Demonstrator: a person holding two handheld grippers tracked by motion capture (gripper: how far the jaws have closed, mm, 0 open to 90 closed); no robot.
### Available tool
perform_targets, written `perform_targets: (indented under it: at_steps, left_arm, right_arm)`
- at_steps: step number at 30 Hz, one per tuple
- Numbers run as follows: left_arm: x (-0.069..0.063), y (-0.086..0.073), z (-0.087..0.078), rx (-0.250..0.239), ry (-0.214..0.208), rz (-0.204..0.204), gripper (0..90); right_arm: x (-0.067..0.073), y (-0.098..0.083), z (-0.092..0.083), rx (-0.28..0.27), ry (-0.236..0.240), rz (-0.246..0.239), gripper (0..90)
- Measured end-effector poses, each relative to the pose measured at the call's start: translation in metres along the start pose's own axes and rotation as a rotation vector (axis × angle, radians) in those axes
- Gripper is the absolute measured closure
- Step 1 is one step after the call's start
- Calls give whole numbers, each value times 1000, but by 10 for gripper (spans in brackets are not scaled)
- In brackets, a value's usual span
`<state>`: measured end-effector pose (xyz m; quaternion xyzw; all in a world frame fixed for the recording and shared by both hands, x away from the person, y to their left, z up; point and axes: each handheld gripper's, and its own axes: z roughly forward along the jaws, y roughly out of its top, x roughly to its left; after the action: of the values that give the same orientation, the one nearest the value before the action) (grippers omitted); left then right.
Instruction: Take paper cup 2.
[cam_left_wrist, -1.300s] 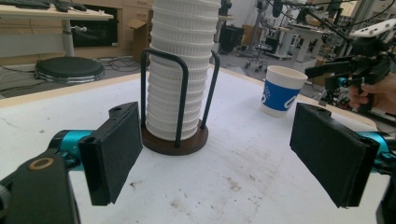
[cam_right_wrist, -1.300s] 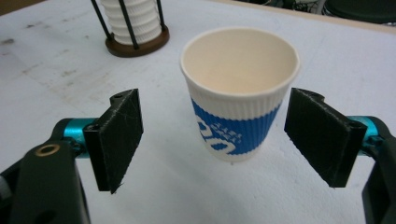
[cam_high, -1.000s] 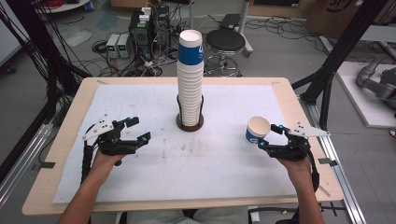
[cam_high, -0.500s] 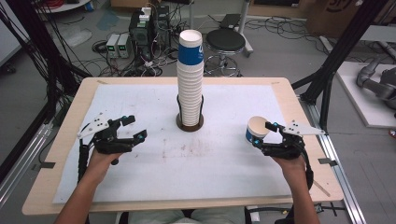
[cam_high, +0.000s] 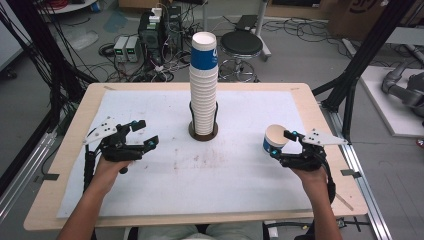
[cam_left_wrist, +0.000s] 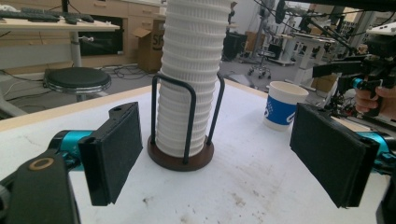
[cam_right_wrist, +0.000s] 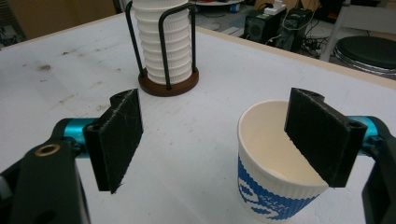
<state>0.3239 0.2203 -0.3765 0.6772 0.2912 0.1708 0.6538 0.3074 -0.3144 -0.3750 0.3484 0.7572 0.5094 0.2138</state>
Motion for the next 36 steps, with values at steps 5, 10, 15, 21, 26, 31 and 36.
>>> perform_targets:
  at_steps: [5, 10, 15, 21, 26, 31, 36]
  left_arm:
    - [0, 20, 13, -17, -24, 21, 168]
    - [2, 51, 30, -28, -55, 28, 167]
    - [3, 84, 48, -16, -74, 53, 167]
    - [6, 125, 70, -3, -107, 71, 163]
    - [7, 144, 86, 25, -105, 94, 165]
    - [8, 161, 100, 37, -132, 97, 165]
    - [7, 175, 112, 48, -125, 114, 165]
  right_arm:
    - [-1, 1, -1, -3, 3, 1, 200]
    - [-2, 1, -1, 0, 9, -5, 200]
    - [-2, 1, 0, 1, 20, -7, 200]
    - [-2, 3, -2, -7, 24, -7, 200]
    - [-4, 3, -3, -11, 26, -7, 200]
    - [-3, 3, -3, -13, 33, -7, 200]
    - [-4, 3, -4, -17, 32, -3, 200]
